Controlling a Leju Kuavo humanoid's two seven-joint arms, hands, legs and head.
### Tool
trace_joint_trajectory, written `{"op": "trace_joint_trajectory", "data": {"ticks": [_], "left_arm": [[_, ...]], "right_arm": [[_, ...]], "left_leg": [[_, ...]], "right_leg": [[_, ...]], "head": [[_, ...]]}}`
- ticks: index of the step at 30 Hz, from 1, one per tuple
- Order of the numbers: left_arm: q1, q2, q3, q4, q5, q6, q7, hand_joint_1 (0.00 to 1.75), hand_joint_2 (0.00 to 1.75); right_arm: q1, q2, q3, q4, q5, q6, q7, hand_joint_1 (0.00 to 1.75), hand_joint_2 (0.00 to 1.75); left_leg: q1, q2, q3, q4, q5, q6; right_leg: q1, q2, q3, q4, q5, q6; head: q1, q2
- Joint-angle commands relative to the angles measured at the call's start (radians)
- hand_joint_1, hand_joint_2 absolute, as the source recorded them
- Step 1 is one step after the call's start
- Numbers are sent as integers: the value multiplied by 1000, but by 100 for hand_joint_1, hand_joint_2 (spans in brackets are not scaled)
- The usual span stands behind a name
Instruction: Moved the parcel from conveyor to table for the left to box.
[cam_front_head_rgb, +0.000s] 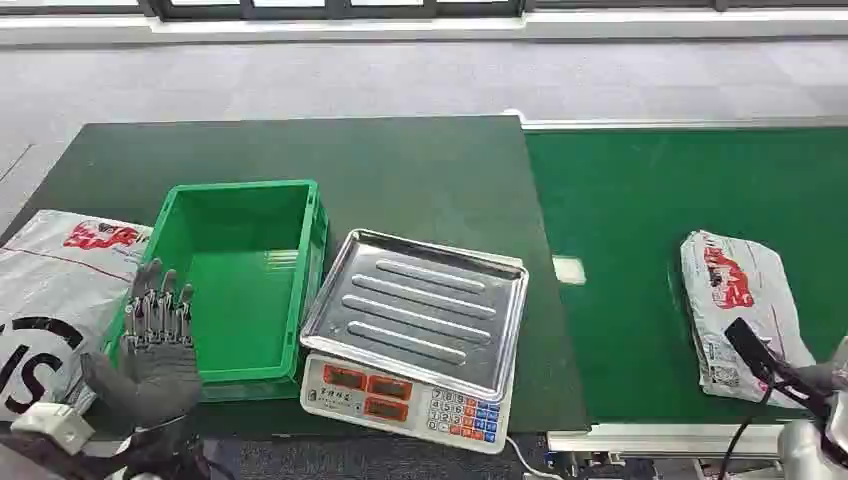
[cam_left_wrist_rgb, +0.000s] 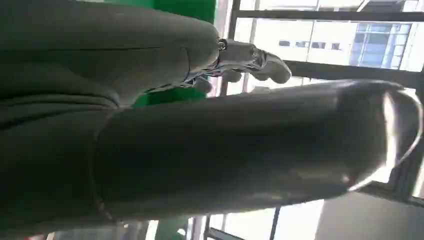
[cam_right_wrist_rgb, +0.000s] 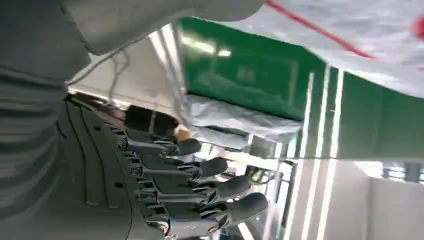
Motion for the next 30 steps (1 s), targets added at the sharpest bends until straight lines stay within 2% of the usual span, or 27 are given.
{"op": "trace_joint_trajectory", "data": {"ticks": [1,4,6,8,9,10,13,16,26,30], "left_arm": [[21,25,60,1,-4,-6,16,0,0],[17,24,63,5,-4,-10,27,0,0],[16,31,60,12,-4,-14,27,0,0],[11,38,56,20,-5,-18,26,0,0],[9,38,54,20,-6,-18,26,0,0],[6,36,54,20,-8,-18,29,0,0],[-4,28,50,14,-15,-16,53,0,0],[-2,29,44,12,-18,-19,59,0,0],[-6,32,40,18,-19,-22,63,0,0],[-14,30,38,27,-23,-21,69,0,0]], "right_arm": [[-211,55,177,262,-28,-10,5,0,175],[-273,84,224,351,-39,-16,-30,0,175],[-296,105,246,374,-47,-36,-48,0,175],[-312,121,268,410,-40,3,-2,0,175],[-311,120,285,421,-26,23,27,0,175],[-305,123,298,425,-18,35,39,0,175],[-279,110,313,449,-22,123,76,0,175],[-258,101,314,463,-20,142,99,0,175],[-244,99,319,468,-24,182,105,0,175],[-223,86,334,467,-8,220,145,0,175]], "left_leg": [[2,7,4,-1,-1,-1],[1,6,3,-1,0,-1],[2,11,3,-3,0,-1],[1,8,-2,-1,0,-1],[2,9,-3,-2,0,-1],[1,6,-3,-1,0,-1],[2,3,5,-3,2,-2],[2,-1,4,-1,2,-2],[1,-1,2,-2,3,-2],[2,-1,3,-3,3,-2]], "right_leg": [[2,5,3,-3,2,-1],[1,4,3,-2,2,-1],[2,8,3,-4,4,-2],[1,4,4,-2,2,-1],[2,6,4,-3,3,-2],[2,3,3,-2,2,-2],[3,1,6,-4,2,-2],[2,-3,5,-2,1,-1],[2,-3,4,-3,2,-2],[3,-4,5,-5,3,-2]], "head": [[0,0],[0,0],[0,0],[0,0],[0,0],[0,0],[0,0],[0,0],[0,0],[0,0]]}}
